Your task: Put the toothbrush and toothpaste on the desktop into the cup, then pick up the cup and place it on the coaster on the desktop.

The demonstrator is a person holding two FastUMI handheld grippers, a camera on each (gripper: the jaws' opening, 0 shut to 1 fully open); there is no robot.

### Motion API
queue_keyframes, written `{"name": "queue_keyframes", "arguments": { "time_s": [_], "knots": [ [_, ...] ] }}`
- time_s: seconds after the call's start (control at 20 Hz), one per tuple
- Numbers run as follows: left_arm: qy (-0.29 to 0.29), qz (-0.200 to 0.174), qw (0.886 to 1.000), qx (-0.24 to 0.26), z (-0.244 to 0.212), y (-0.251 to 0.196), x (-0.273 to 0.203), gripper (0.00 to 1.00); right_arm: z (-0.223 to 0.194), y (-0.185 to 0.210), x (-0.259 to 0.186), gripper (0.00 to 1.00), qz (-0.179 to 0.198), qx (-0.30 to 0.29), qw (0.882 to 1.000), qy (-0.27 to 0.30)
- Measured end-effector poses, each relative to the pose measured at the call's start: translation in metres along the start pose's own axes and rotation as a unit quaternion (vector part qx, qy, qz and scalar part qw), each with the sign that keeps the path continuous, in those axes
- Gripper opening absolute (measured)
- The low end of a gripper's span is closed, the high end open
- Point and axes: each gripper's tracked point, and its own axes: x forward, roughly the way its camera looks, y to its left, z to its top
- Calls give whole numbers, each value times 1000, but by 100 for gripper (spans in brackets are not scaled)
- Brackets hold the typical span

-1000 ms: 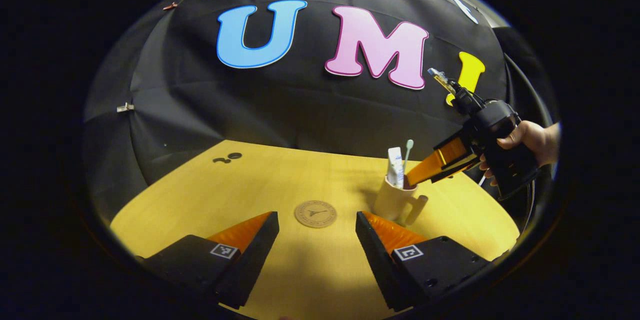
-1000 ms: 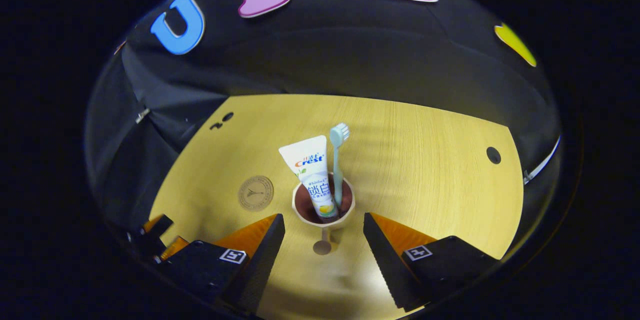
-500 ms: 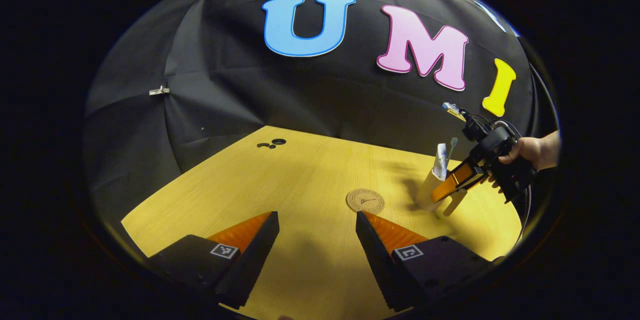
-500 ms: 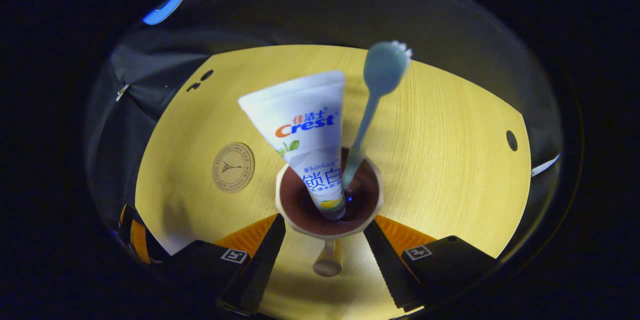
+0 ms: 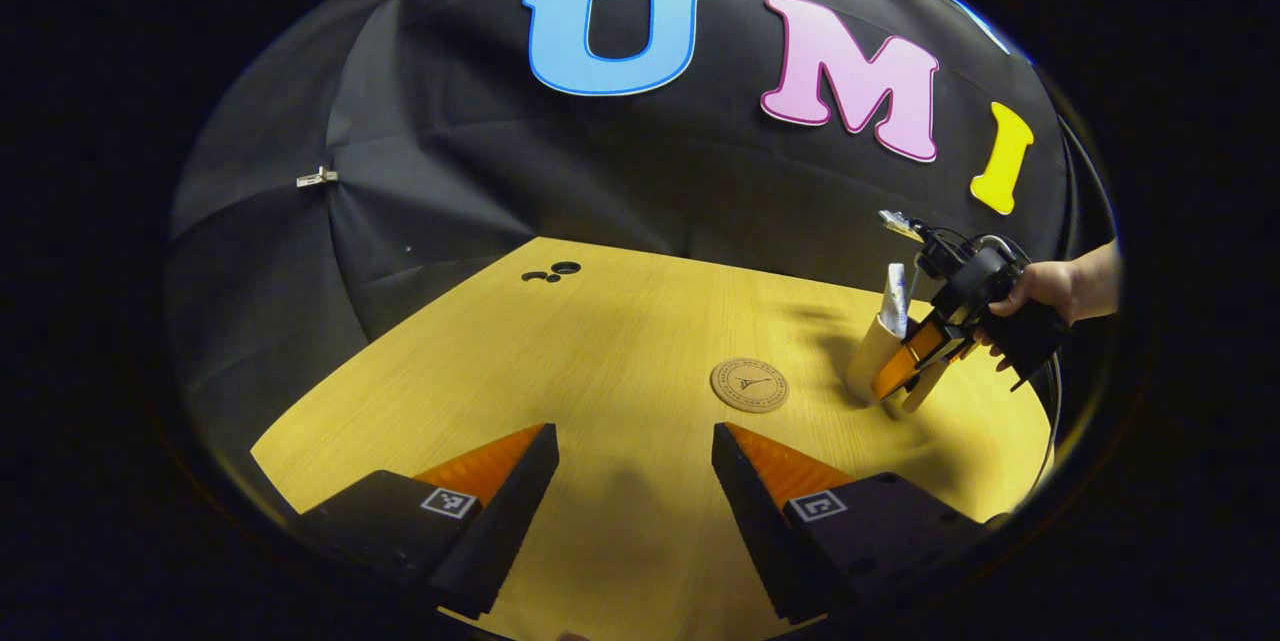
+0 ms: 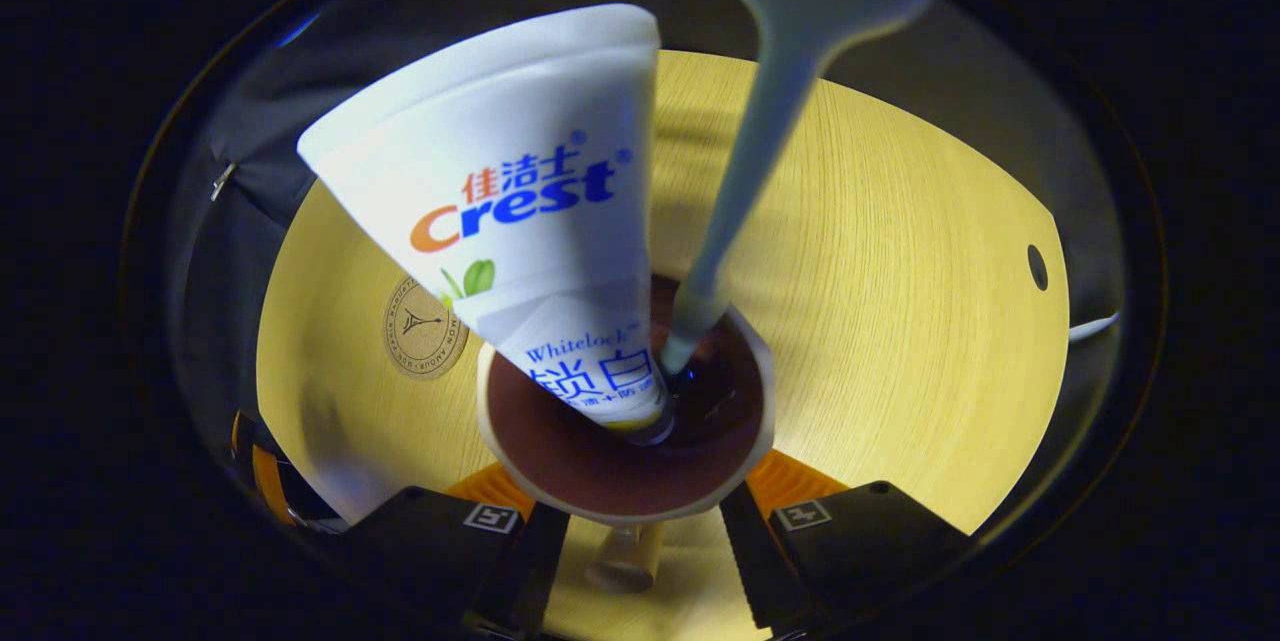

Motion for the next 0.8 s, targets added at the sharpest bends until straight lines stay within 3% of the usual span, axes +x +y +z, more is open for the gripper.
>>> {"name": "queue_keyframes", "arguments": {
  "time_s": [0.05, 0.1, 0.15, 0.2, 0.25, 0.4, 0.6, 0.65, 0.7, 0.8],
  "knots": [
    [3, -4, 1000, 1, -2, -4, 0, 98, -2, 2, 1, 68, 2, -3, 1000, 2],
    [5, -8, 1000, 3, -4, -7, -1, 100, -2, 1, 1, 70, 1, -6, 1000, 6],
    [7, -11, 1000, 6, -5, -10, -1, 98, -3, 3, 1, 61, 3, -7, 1000, 7],
    [9, -15, 1000, 8, -4, -11, -2, 97, -2, 4, 2, 61, 1, -5, 1000, 6],
    [10, -18, 1000, 10, -5, -11, -2, 97, -1, 5, 4, 31, 0, -7, 1000, 4],
    [15, -23, 1000, 13, -8, -16, -3, 97, 0, 6, 4, 36, 1, -18, 1000, 2],
    [24, -23, 999, 10, -17, -21, -6, 98, -2, 6, 3, 32, -2, -44, 999, -5],
    [24, -22, 999, 10, -18, -20, -6, 98, -3, 7, 4, 24, -2, -45, 999, -7],
    [24, -21, 999, 10, -19, -20, -6, 98, -3, 7, 2, 30, -2, -47, 999, -7],
    [27, -20, 999, 10, -23, -19, -8, 98, 0, 7, 0, 30, -6, -51, 999, -18]
  ]
}}
